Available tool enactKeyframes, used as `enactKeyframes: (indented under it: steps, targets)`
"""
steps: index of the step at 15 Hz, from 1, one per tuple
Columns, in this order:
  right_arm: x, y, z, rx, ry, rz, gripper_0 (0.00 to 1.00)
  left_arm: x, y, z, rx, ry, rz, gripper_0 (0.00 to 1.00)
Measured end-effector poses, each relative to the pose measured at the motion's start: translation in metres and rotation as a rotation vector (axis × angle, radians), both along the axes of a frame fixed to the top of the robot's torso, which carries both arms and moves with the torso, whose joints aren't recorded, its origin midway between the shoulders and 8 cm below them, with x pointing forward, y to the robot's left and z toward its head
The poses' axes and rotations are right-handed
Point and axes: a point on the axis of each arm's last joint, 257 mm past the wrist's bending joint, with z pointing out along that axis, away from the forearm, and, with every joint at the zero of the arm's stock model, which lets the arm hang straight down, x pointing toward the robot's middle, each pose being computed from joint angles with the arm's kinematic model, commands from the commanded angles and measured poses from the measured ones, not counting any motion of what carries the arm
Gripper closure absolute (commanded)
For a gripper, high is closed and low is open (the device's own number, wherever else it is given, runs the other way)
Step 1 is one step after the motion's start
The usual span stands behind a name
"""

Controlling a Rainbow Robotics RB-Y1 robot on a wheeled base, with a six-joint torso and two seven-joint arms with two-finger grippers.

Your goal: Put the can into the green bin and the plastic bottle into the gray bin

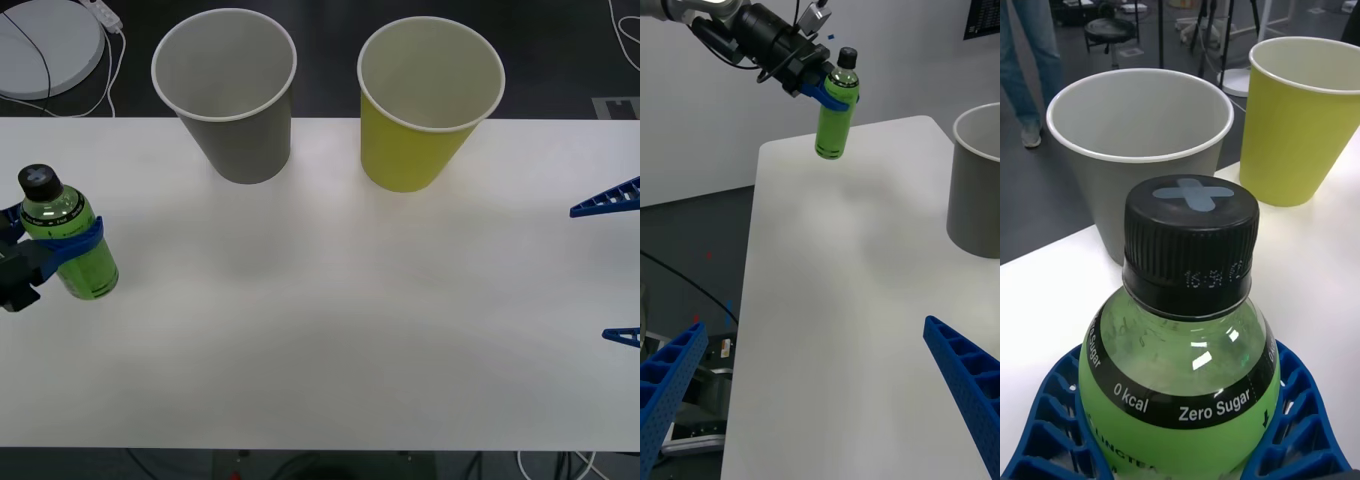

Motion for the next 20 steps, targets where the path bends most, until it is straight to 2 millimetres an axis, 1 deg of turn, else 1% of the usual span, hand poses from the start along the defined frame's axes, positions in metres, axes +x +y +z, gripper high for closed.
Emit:
enactKeyframes:
  steps: [3, 7, 9, 11, 14, 16, 20]
  targets:
    - [0.000, 0.000, 0.000, 0.000, 0.000, 0.000, 0.00, -0.002, 0.008, 0.011, 0.014, 0.035, -0.002, 1.00]
    - [0.000, 0.000, 0.000, 0.000, 0.000, 0.000, 0.00, 0.004, 0.005, 0.024, -0.001, 0.063, -0.002, 1.00]
    - [0.000, 0.000, 0.000, 0.000, 0.000, 0.000, 0.00, 0.008, 0.005, 0.028, 0.031, 0.086, -0.010, 1.00]
    - [0.000, 0.000, 0.000, 0.000, 0.000, 0.000, 0.00, 0.010, 0.009, 0.034, 0.075, 0.116, -0.008, 1.00]
    - [0.000, 0.000, 0.000, 0.000, 0.000, 0.000, 0.00, 0.014, 0.009, 0.046, 0.105, 0.154, -0.013, 1.00]
    - [0.000, 0.000, 0.000, 0.000, 0.000, 0.000, 0.00, 0.020, 0.011, 0.054, 0.123, 0.173, -0.014, 1.00]
    - [0.000, 0.000, 0.000, 0.000, 0.000, 0.000, 0.00, 0.036, 0.021, 0.071, 0.170, 0.198, -0.019, 1.00]
